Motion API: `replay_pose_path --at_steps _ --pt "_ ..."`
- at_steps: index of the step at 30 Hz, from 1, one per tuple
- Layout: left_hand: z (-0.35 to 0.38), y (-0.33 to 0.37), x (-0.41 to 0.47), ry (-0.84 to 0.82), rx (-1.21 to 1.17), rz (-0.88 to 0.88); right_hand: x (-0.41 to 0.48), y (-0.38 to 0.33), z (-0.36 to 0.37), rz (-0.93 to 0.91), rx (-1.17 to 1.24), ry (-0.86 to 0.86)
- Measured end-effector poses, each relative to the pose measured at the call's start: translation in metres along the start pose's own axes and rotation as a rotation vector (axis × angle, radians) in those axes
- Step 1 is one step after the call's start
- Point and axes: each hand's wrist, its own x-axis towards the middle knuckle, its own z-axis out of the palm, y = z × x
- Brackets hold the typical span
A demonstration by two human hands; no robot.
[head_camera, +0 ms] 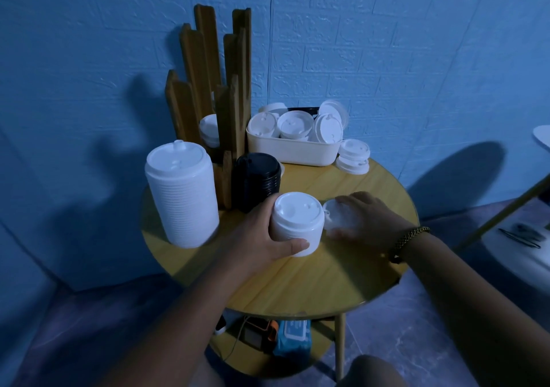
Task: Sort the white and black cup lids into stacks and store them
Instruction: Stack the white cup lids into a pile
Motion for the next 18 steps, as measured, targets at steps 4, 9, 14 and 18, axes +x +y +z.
replay_pose_path --at_steps 4,9,14,18 --pt "0.000 0.002 -0.001 0.003 -0.002 0.003 -0.001 0.001 0.006 -0.086 0.057 0.025" --pt "-0.001 0.003 -0.002 0.008 -0.013 0.006 -0.016 -0.011 -0.004 -0.095 0.445 0.437" --pt "-0.001 0.004 -0.003 0.001 -0.020 -0.017 -0.026 -0.059 -0.003 -0.348 0.366 0.208" --pt "-0.002 0.006 -0.004 0.014 -0.003 -0.034 -0.022 -0.068 0.002 -0.386 0.304 0.221"
